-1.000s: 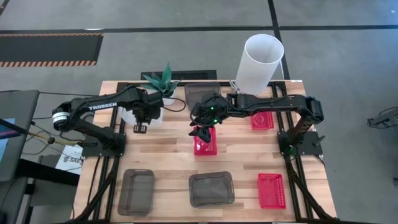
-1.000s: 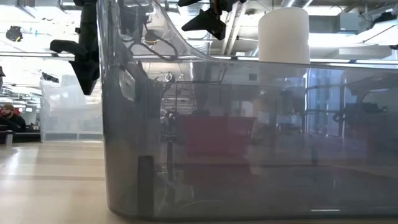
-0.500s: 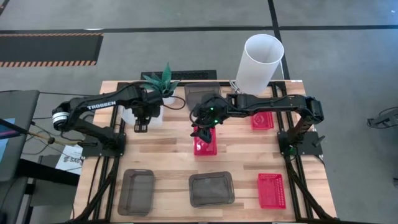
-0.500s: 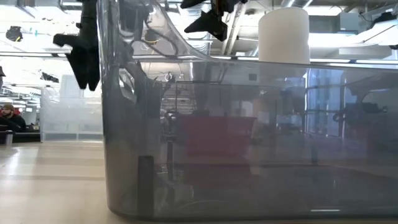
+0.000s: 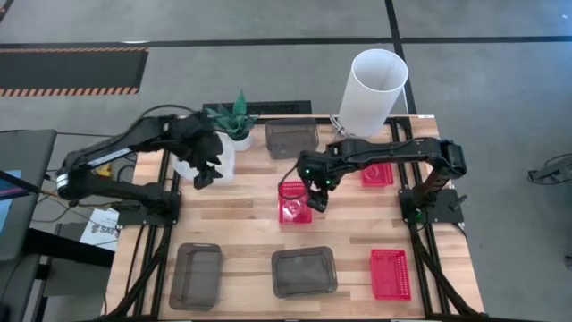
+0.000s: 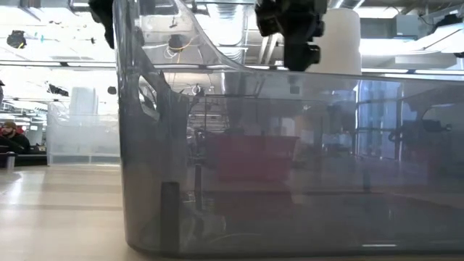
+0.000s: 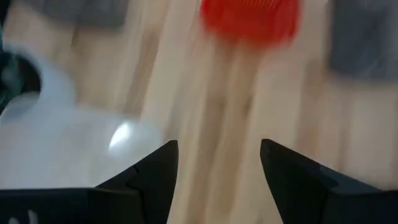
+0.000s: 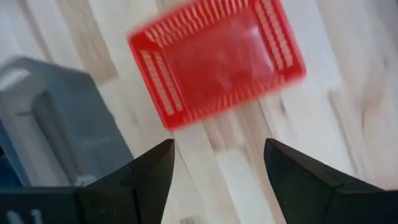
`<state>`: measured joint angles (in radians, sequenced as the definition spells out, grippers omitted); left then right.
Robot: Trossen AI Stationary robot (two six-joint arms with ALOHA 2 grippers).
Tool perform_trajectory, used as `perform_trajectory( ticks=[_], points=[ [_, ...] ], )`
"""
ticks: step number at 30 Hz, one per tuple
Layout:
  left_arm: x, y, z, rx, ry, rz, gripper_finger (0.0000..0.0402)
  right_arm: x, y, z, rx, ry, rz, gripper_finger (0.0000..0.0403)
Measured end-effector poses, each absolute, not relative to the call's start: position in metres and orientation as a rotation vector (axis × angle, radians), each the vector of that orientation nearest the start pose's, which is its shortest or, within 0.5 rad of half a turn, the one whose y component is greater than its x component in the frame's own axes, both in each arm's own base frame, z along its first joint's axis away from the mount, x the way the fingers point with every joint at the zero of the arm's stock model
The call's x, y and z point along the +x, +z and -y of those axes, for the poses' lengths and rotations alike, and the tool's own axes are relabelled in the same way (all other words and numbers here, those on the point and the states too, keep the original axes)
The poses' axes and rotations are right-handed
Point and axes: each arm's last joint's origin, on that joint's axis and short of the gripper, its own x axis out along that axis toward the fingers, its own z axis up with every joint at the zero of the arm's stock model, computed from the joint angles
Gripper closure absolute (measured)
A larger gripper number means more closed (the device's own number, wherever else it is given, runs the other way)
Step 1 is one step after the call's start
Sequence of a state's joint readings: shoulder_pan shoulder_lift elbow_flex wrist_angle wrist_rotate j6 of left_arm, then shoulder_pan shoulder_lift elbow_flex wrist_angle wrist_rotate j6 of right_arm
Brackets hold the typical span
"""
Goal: Stack baskets by color
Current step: Stack the top right red bin on the middle red bin
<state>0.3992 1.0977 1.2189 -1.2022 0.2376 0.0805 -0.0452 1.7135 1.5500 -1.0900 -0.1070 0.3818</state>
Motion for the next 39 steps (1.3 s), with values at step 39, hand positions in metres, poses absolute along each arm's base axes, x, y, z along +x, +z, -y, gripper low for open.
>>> perform_trajectory(
  ticks=[39],
  points=[
    [0.169, 0.294, -0.035, -0.466, 0.062, -0.448, 0.0187, 0.234, 0.18, 0.098, 0.799, -1.204, -1.315, 0.0133]
  ],
)
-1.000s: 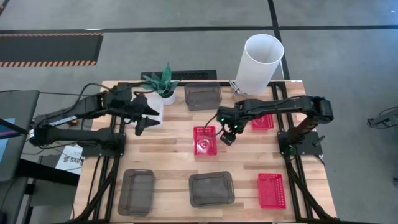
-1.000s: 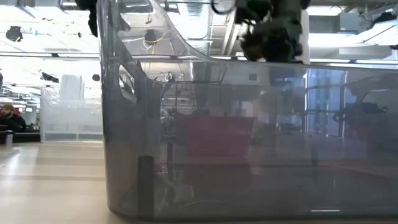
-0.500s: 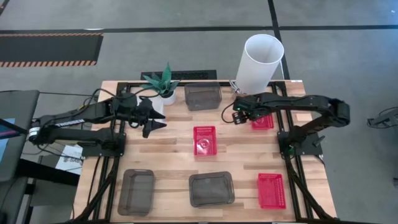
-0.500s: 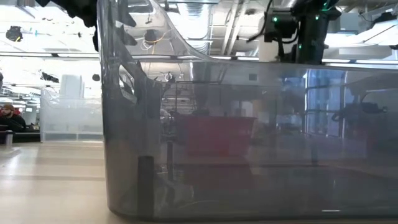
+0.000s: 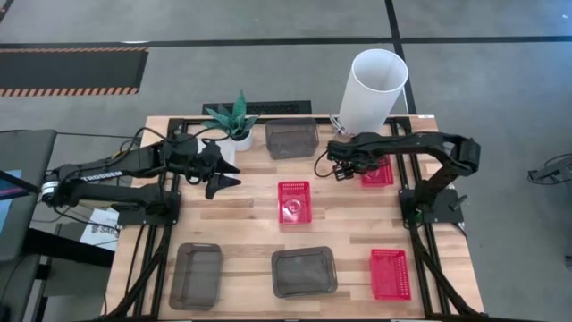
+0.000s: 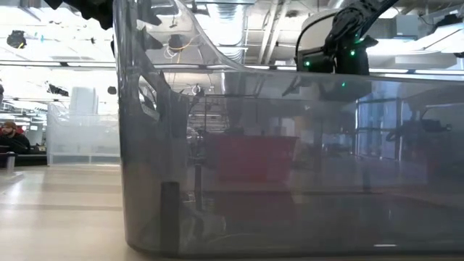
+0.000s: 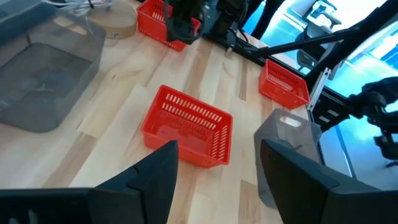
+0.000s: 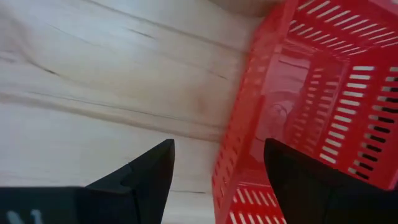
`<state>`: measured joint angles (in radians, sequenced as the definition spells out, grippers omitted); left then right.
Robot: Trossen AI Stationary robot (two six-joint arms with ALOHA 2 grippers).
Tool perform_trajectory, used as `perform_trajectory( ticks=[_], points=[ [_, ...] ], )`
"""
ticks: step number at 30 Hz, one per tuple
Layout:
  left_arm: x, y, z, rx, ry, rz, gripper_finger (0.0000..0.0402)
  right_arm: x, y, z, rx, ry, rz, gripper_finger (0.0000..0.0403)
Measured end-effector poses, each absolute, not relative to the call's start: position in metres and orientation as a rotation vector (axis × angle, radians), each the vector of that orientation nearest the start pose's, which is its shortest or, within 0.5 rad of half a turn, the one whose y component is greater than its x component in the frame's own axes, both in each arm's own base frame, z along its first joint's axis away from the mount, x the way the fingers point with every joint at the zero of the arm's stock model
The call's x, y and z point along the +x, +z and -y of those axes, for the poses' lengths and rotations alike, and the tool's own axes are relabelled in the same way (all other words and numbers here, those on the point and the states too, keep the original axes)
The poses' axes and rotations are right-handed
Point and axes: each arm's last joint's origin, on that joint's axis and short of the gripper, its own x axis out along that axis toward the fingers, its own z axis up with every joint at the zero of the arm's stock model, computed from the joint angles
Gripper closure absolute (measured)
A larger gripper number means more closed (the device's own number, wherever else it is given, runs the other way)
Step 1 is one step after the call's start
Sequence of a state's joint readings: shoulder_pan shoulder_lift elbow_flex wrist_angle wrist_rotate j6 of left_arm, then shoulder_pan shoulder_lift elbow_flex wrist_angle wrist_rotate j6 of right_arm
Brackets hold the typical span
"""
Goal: Stack baskets by color
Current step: Stack the top right red bin on the middle red bin
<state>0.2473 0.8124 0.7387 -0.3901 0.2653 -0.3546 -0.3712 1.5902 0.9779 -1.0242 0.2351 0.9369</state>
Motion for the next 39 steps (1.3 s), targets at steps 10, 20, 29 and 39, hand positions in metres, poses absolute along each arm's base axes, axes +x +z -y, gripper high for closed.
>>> perform_trajectory(
  ticks=[10, 20, 29, 39],
  points=[
    [0.171, 0.294, -0.029, -0.46, 0.048, -0.459, 0.0187, 0.236, 0.171, 0.103, 0.865, -1.15, -1.363, 0.0256],
    [0.17, 0.292, -0.028, -0.459, 0.057, -0.475, 0.0187, 0.241, 0.189, 0.077, 0.953, -1.03, -1.31, 0.0385],
    [0.17, 0.292, -0.028, -0.445, 0.054, -0.476, 0.0187, 0.265, 0.256, 0.007, 0.85, -0.584, -1.037, 0.0391],
    [0.17, 0.293, -0.026, -0.417, 0.002, -0.481, 0.0187, 0.29, 0.286, -0.039, -0.034, 0.048, -0.842, 0.0392]
  ],
)
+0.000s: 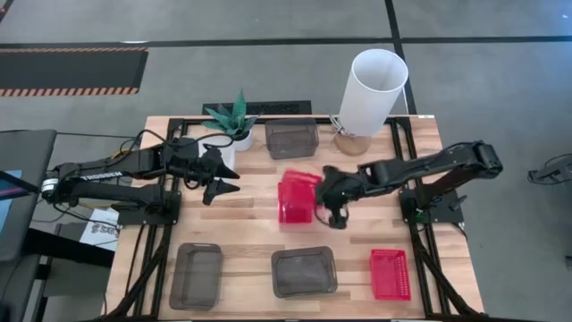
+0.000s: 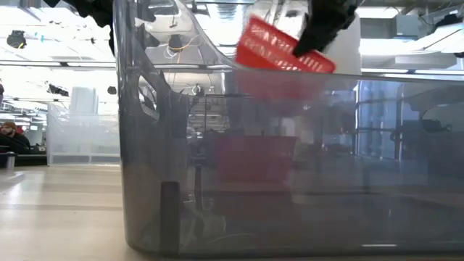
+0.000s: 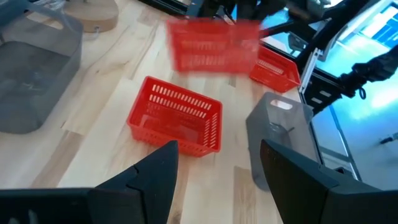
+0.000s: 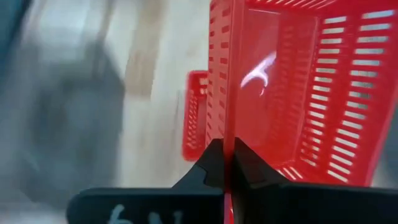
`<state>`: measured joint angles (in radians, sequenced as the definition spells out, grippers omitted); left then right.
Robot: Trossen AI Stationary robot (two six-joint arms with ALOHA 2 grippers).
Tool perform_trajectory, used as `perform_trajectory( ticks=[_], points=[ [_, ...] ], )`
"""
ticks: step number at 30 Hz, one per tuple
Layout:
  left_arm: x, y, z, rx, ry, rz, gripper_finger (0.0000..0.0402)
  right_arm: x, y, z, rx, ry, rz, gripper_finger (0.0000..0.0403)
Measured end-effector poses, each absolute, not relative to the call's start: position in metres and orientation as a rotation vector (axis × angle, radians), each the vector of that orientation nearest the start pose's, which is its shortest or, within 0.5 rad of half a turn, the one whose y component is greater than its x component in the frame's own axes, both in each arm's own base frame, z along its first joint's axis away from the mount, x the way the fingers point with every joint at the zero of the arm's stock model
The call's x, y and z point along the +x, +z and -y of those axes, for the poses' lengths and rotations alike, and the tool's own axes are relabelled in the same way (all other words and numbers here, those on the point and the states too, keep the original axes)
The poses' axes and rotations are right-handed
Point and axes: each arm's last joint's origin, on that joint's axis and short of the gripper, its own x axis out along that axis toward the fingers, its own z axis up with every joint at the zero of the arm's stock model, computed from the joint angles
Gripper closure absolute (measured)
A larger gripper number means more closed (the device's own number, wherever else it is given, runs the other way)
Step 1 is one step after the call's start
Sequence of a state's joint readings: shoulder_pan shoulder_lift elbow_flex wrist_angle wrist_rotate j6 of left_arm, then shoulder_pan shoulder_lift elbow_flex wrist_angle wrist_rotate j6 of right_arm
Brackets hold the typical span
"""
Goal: Stack baskets by color
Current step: Stack the top right red bin on the middle red bin
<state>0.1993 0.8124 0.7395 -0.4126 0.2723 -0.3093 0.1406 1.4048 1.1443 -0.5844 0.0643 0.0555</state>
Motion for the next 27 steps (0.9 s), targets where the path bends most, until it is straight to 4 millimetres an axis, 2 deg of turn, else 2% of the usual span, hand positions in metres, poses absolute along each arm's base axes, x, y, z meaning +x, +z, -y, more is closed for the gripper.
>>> perform_trajectory(
  ticks=[4, 12, 17, 22, 27],
  points=[
    [0.17, 0.293, -0.026, -0.416, -0.002, -0.48, 0.0187, 0.302, 0.273, -0.049, -0.578, 0.306, -0.817, 0.0392],
    [0.17, 0.293, -0.028, -0.439, 0.056, -0.467, 0.0187, 0.325, 0.244, -0.039, -1.286, 0.556, -0.809, 0.0392],
    [0.17, 0.293, -0.029, -0.472, 0.123, -0.459, 0.0187, 0.332, 0.242, -0.024, -1.461, 0.675, -0.849, 0.0393],
    [0.17, 0.293, -0.031, -0.502, 0.187, -0.446, 0.0187, 0.331, 0.241, -0.009, -1.526, 0.765, -0.891, 0.0394],
    [0.17, 0.293, -0.032, -0.52, 0.226, -0.435, 0.0187, 0.327, 0.239, -0.003, -1.532, 0.867, -0.868, 0.0393]
  ],
)
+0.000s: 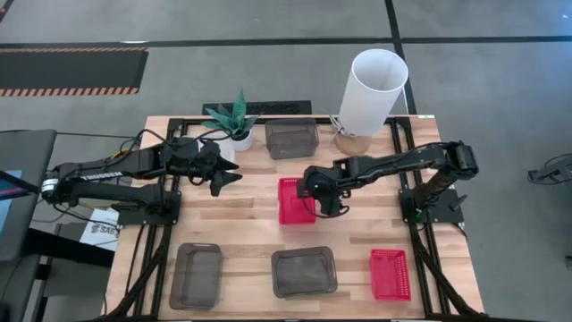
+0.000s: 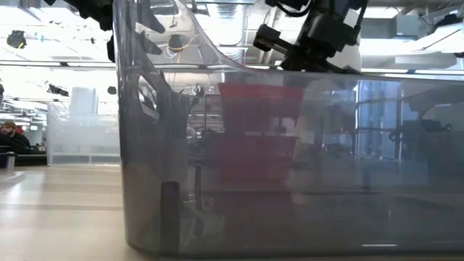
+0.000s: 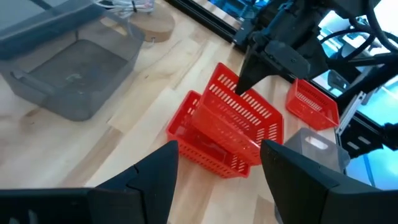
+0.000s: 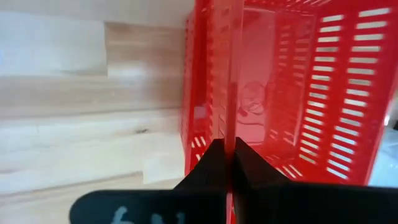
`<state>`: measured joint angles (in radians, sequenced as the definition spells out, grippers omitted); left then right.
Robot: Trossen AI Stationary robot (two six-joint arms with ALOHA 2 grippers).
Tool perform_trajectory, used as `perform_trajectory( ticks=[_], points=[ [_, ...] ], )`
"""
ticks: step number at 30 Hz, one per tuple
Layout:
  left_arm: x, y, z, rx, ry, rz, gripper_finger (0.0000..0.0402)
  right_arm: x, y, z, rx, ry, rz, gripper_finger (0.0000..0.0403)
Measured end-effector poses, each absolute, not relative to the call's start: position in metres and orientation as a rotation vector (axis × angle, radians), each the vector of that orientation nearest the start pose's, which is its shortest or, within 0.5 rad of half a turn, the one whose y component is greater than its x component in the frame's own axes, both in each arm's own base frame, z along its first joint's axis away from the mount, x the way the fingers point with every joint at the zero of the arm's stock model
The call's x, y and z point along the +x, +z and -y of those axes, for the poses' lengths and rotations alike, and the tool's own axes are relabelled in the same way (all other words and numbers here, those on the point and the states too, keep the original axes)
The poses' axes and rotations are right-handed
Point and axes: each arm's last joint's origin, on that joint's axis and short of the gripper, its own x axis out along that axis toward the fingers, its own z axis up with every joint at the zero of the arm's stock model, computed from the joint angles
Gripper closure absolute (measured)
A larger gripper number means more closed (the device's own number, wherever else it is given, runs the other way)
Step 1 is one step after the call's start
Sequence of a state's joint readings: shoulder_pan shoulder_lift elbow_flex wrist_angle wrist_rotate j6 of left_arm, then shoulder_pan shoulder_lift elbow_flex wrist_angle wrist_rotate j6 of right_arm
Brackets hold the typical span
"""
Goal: Stack baskets by color
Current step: Stack the top right red bin on the middle red bin
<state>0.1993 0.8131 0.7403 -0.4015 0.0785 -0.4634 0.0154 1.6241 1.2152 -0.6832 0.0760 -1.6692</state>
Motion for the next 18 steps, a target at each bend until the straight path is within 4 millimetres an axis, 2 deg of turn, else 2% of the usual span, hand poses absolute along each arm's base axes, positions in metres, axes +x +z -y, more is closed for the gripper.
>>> perform_trajectory(
  ticks=[8, 18],
  points=[
    [0.17, 0.293, -0.033, -0.522, 0.262, -0.423, 0.0187, 0.33, 0.24, 0.003, -1.511, 0.868, -0.805, 0.0393],
    [0.17, 0.293, -0.033, -0.513, 0.266, -0.423, 0.0187, 0.33, 0.241, 0.015, -1.45, 0.843, -0.806, 0.0392]
  ],
)
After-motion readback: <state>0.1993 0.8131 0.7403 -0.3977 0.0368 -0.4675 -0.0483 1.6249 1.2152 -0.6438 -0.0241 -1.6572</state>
